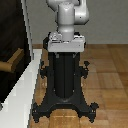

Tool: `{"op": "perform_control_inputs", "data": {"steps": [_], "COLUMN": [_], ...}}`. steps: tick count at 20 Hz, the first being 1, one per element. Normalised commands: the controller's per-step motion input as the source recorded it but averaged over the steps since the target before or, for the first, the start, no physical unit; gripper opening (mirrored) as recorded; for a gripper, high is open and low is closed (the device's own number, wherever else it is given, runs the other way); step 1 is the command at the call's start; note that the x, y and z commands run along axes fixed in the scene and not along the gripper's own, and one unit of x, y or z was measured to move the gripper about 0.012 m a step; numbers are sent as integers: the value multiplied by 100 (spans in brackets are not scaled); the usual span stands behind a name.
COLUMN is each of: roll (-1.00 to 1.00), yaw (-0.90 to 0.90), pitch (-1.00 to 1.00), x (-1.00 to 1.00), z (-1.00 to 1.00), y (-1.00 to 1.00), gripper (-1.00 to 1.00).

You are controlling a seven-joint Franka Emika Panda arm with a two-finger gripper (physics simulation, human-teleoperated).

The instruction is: Open the door by pressing down and pulling on the handle.

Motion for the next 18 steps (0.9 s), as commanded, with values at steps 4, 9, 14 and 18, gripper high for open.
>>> {"op": "perform_control_inputs", "data": {"steps": [4,9,14,18], "roll": [0,0,0,0], "yaw": [0,0,0,0], "pitch": [0,0,0,0], "x": [0,0,0,0], "z": [50,80,20,0], "y": [0,0,-40,-75], "gripper": [100,100,100,100]}}
